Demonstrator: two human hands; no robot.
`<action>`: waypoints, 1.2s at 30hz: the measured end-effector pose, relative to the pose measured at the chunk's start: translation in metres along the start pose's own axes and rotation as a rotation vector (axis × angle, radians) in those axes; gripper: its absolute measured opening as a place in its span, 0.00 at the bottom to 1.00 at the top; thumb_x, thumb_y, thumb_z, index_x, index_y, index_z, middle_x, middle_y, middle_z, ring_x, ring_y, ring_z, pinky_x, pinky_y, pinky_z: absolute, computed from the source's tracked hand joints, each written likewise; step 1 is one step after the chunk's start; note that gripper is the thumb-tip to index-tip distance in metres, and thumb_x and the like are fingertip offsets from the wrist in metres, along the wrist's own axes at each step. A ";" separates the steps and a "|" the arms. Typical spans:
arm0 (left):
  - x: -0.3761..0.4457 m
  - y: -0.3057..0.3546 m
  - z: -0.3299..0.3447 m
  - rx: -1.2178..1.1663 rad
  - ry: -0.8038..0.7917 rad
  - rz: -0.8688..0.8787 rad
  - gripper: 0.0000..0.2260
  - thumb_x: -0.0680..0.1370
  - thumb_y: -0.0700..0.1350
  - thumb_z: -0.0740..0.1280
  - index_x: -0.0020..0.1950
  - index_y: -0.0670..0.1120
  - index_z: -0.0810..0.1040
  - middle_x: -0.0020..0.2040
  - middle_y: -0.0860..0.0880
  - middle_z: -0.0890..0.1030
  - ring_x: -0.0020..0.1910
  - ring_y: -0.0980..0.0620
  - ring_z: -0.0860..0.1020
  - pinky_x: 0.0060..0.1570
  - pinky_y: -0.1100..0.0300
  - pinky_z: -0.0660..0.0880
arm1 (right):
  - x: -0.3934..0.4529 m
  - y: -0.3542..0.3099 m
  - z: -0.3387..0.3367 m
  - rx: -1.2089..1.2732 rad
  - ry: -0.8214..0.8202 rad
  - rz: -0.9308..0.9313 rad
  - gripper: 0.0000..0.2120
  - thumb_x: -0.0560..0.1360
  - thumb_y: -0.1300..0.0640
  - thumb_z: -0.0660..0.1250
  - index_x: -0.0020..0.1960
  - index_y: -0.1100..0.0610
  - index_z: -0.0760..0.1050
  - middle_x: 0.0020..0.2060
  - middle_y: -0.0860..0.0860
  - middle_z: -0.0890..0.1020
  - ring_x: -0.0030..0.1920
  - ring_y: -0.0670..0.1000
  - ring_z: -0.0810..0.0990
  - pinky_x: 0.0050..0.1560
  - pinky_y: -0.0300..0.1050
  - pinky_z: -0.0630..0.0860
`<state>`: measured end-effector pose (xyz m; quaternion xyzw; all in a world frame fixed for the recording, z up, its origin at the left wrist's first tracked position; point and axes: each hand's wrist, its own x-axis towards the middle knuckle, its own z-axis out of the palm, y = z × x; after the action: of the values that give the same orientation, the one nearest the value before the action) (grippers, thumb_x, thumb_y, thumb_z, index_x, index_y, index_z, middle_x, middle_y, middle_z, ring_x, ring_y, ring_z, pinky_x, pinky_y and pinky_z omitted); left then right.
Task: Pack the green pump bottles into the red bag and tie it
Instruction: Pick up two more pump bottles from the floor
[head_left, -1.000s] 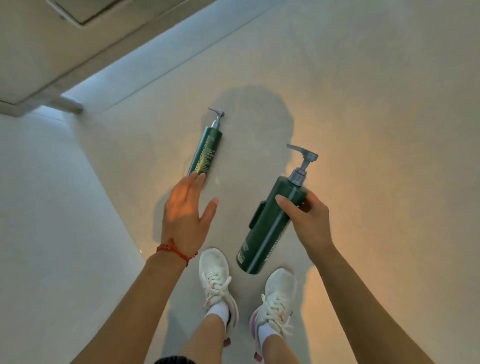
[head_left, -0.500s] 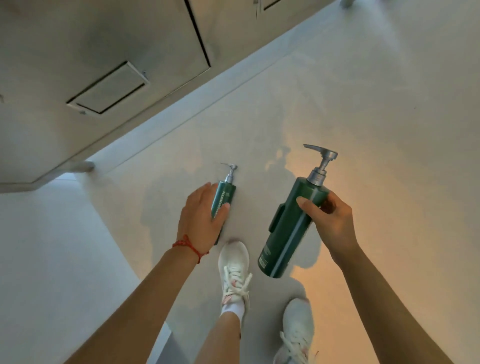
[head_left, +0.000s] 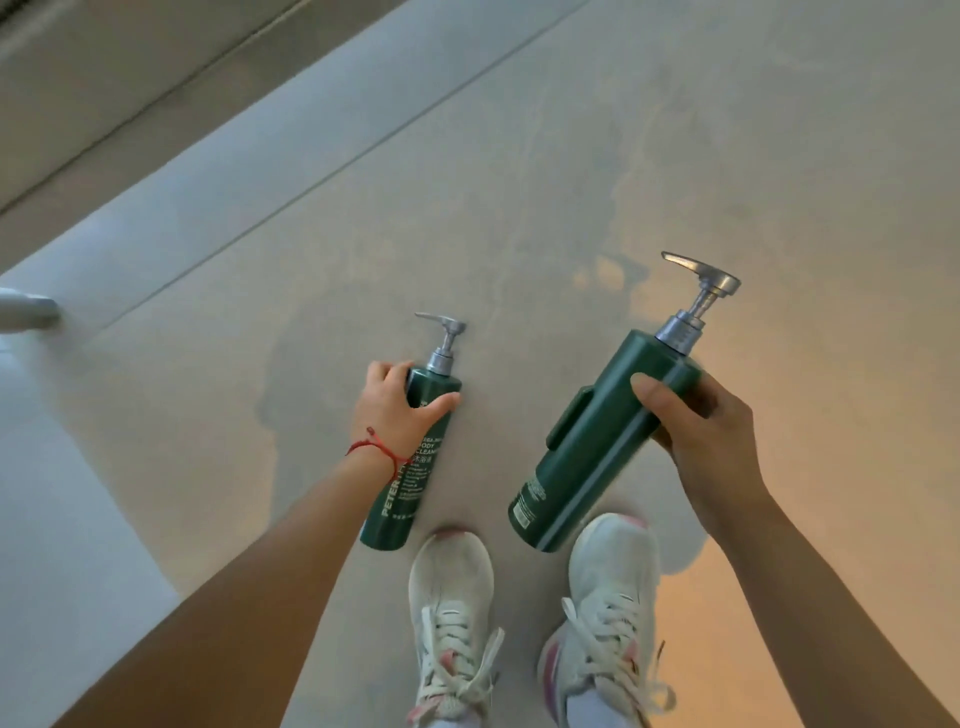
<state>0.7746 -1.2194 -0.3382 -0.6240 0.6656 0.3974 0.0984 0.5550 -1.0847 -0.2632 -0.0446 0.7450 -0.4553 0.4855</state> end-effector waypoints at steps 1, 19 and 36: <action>0.003 -0.002 0.004 -0.002 0.030 0.003 0.21 0.66 0.54 0.73 0.52 0.43 0.76 0.47 0.43 0.76 0.44 0.48 0.73 0.44 0.59 0.67 | 0.004 0.004 -0.002 0.018 -0.006 0.011 0.17 0.58 0.43 0.74 0.44 0.49 0.80 0.40 0.44 0.85 0.46 0.49 0.83 0.52 0.51 0.79; -0.145 0.199 -0.188 -0.515 -0.240 0.132 0.13 0.66 0.39 0.74 0.43 0.55 0.80 0.42 0.53 0.82 0.43 0.53 0.79 0.43 0.65 0.75 | -0.140 -0.182 -0.049 0.079 0.022 -0.047 0.08 0.69 0.57 0.71 0.48 0.50 0.78 0.41 0.45 0.84 0.43 0.45 0.82 0.45 0.39 0.78; -0.359 0.499 -0.319 -0.537 -0.317 0.447 0.11 0.62 0.45 0.77 0.40 0.57 0.81 0.43 0.51 0.83 0.45 0.47 0.79 0.46 0.58 0.76 | -0.337 -0.435 -0.225 0.214 0.143 -0.257 0.08 0.70 0.63 0.70 0.44 0.50 0.78 0.33 0.40 0.83 0.34 0.38 0.80 0.32 0.29 0.74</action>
<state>0.5102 -1.2050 0.3015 -0.3977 0.6338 0.6610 -0.0559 0.3964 -1.0230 0.3070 -0.0551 0.7132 -0.5922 0.3709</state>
